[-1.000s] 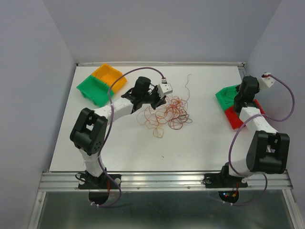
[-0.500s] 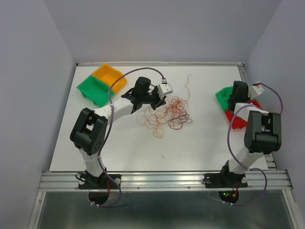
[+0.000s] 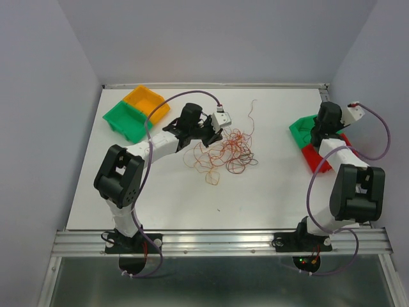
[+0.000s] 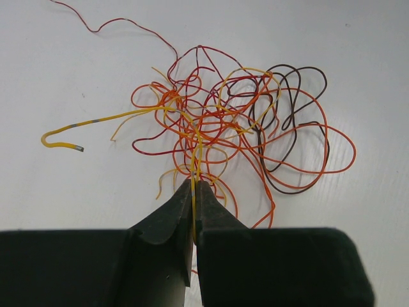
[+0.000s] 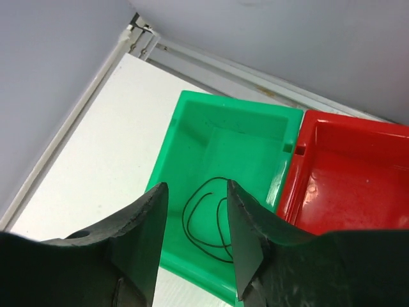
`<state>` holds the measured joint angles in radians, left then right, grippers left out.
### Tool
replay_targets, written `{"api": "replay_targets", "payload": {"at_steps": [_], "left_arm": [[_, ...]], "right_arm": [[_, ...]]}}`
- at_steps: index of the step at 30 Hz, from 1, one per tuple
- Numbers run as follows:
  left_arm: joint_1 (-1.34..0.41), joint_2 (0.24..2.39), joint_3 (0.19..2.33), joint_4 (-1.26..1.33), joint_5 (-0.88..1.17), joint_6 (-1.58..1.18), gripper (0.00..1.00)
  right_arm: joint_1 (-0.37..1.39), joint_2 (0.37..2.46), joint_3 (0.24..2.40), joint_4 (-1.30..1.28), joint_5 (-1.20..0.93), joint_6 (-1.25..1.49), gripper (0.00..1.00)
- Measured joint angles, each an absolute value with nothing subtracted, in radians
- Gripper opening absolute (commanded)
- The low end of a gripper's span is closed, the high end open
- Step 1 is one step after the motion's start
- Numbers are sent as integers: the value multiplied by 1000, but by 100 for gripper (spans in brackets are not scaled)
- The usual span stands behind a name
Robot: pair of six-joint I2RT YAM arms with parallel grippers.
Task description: Untangle the cables
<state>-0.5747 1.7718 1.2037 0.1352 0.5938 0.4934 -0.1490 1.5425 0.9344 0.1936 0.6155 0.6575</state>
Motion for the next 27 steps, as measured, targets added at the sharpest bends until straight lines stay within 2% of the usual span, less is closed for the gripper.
{"api": "replay_targets", "payload": {"at_steps": [3,6,11,14,24,27], "left_arm": [[-575,1772,1204,133,594,494,14],[-575,1772,1204,129,594,495,10],[-575,1771,1204,118,593,500,0],[-575,1764,1204,99,588,502,0],[-567,1531,1222,-12,521,492,0],[-561,1439,1255,-51,482,476,0]], "right_arm": [[-137,1504,942,172,589,629,53],[-115,1469,942,156,459,579,54],[-43,1375,863,275,93,504,56],[29,1342,809,327,-52,470,58],[238,1430,762,435,-215,382,61],[260,1430,727,508,-287,368,68]]}}
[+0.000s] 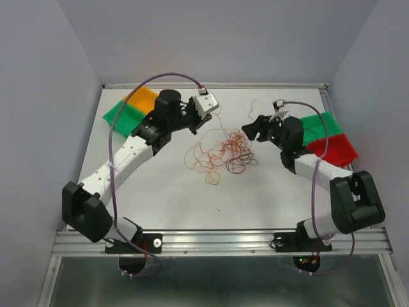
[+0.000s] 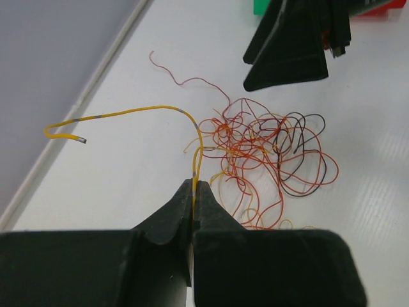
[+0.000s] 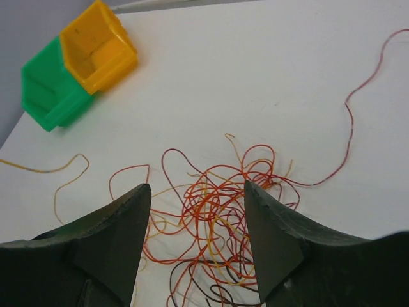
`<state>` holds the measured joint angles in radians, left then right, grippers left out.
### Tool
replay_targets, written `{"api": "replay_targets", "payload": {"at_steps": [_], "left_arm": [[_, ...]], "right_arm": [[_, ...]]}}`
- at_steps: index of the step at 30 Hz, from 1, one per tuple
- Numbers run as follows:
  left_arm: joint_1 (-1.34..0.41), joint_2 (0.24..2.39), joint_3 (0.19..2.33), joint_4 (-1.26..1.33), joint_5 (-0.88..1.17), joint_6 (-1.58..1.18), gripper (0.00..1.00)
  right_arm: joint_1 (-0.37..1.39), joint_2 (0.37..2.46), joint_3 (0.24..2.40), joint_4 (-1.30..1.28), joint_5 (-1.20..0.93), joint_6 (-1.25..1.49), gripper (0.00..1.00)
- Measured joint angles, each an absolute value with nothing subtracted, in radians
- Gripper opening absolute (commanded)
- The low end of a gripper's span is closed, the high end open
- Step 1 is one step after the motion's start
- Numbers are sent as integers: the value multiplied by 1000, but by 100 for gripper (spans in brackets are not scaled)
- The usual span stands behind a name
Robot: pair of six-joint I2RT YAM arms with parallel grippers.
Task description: Untangle the cables
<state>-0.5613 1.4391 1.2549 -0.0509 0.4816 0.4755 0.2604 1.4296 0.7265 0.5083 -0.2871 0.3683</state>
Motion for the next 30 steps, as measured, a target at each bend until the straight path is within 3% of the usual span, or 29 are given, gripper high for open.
{"api": "replay_targets", "payload": {"at_steps": [4,15,24,30], "left_arm": [[-556,1343,1291,-83,416,461,0],[-554,1233,1485,-196,202,456,0],[-554,1227,1755,-300,156,467,0],[-554,1227,1813,-315,149,474,0]], "right_arm": [[294,1445,719,636,-412,336,75],[527,1685,754,801,-660,166,78],[591,1864,915,879,-612,83,83],[600,1927,962,947,-601,62,83]]}}
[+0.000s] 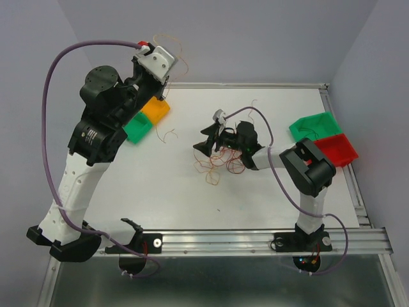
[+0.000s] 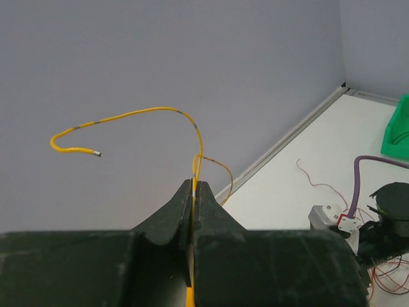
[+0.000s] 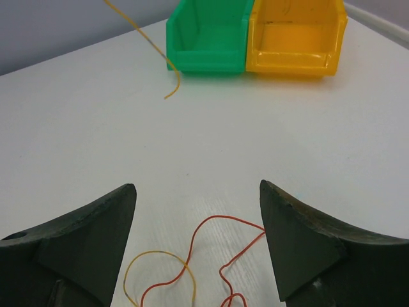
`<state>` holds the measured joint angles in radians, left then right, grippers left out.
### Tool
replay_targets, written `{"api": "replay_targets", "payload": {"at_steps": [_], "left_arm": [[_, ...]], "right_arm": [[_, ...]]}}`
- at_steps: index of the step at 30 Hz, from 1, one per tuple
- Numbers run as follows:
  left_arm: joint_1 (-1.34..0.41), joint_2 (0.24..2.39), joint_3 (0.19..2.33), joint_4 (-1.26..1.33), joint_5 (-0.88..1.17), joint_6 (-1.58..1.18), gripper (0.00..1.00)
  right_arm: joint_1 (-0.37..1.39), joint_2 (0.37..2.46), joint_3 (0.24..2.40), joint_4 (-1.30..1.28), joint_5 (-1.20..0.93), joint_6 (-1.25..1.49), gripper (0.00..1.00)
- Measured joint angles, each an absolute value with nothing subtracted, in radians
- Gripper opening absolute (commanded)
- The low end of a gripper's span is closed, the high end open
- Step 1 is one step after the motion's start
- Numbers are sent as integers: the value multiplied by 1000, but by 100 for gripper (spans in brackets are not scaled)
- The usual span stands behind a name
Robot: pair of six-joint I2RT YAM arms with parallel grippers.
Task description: Untangle the cables
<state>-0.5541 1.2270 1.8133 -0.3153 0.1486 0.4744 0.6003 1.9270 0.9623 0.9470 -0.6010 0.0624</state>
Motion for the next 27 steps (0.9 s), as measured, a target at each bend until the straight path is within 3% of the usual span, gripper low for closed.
{"api": "replay_targets", "payload": {"at_steps": [11,19,27], "left_arm": [[-514,1201,1729,-269,-82,544,0],[-184,1281,1727,-229,-108,538,0],[8,1366,1727,-207,-30,530,0]], "right_arm": [[610,1930,962,1034,-596,67,82],[610,1866,928,1060,-567,76,82],[610,1789,881,1086,-542,79,82]]}}
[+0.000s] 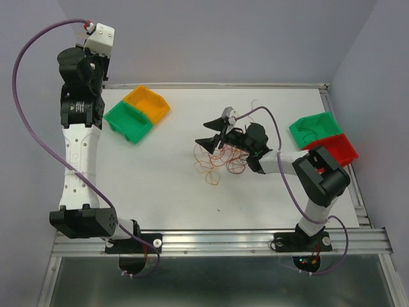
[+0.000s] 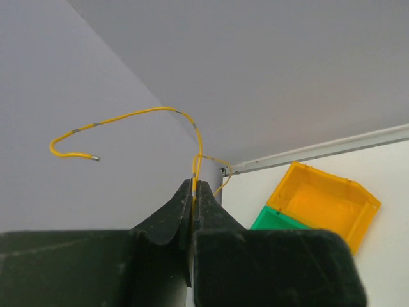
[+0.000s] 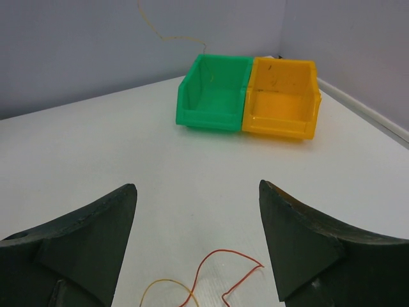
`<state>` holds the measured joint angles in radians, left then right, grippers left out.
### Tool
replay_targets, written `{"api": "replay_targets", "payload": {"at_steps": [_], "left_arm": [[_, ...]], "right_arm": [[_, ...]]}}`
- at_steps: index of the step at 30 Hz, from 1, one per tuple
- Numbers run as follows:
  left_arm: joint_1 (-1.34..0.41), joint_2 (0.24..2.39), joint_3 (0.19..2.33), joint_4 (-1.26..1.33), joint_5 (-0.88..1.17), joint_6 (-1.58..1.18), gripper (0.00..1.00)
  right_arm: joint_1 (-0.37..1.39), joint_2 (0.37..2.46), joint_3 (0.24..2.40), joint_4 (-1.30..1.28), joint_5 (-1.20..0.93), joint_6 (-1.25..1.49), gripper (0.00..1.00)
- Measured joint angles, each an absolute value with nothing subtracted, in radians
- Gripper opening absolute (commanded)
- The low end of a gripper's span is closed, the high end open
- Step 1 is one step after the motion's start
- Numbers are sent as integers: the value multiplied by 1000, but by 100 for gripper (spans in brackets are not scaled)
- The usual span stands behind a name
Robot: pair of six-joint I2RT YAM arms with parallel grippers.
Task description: Untangle the cables
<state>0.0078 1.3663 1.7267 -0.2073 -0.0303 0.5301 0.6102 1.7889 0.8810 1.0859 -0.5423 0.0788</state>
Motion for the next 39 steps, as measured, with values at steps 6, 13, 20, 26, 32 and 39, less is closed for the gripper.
{"api": "replay_targets", "payload": {"at_steps": [6,13,20,26,32,39], "left_arm": [[109,1442,1727,-193,50,513,0],[165,1526,1777,-207,138,489,0],[165,1531,1875,-220,182,481,0],[165,1542,1883,-214,195,479,0],[165,1626,1896,-209,204,473,0],[166,1770,1925,-215,196,473,0]], "right_arm": [[610,1754,846,1089,-528,82,82],[610,1747,823,1093,-511,83,82],[610,1747,818,1100,-500,83,81],[610,1741,799,1110,-493,83,81],[610,1708,767,1116,-491,83,81],[610,1689,747,1129,-488,83,81]]}}
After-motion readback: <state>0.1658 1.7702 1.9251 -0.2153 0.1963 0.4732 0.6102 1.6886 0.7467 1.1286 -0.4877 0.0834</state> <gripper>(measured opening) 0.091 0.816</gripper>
